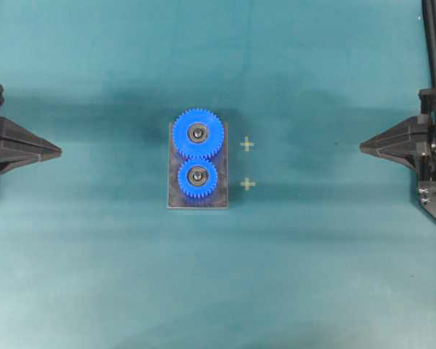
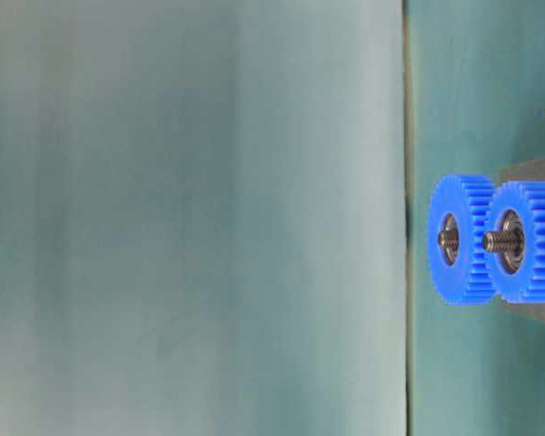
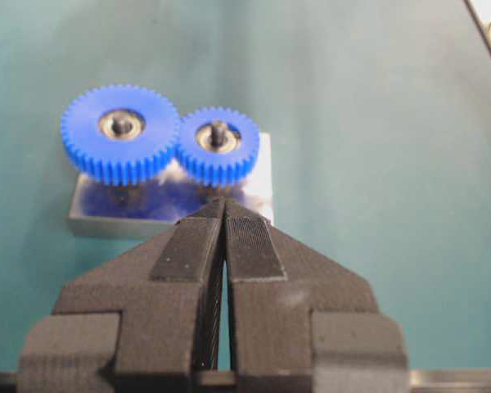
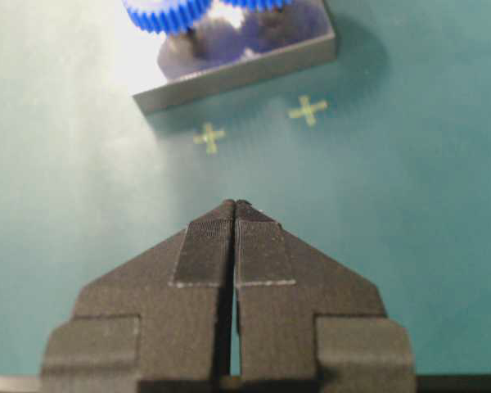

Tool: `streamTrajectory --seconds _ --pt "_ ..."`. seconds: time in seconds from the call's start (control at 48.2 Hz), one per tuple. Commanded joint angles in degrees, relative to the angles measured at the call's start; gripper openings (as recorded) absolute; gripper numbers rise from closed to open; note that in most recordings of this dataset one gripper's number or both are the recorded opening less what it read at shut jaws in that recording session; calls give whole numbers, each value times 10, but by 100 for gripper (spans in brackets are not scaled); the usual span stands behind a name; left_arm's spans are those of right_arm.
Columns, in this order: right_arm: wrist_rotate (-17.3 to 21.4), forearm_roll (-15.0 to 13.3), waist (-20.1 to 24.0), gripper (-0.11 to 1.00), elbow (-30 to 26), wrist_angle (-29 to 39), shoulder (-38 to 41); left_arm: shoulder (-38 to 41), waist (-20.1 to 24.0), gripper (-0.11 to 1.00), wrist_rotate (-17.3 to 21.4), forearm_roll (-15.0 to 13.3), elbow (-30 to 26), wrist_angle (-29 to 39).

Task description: Fit the small gear onto the shaft.

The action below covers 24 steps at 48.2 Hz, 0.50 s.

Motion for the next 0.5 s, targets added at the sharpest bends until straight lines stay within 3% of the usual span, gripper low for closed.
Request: streamTrajectory --seconds 0.0,0.477 --pt "-4 -1 -2 0 -5 -7 5 4 -1 0 2 1 -11 -5" --pt "-2 0 -2 0 1 -9 5 -3 2 0 11 1 -4 4"
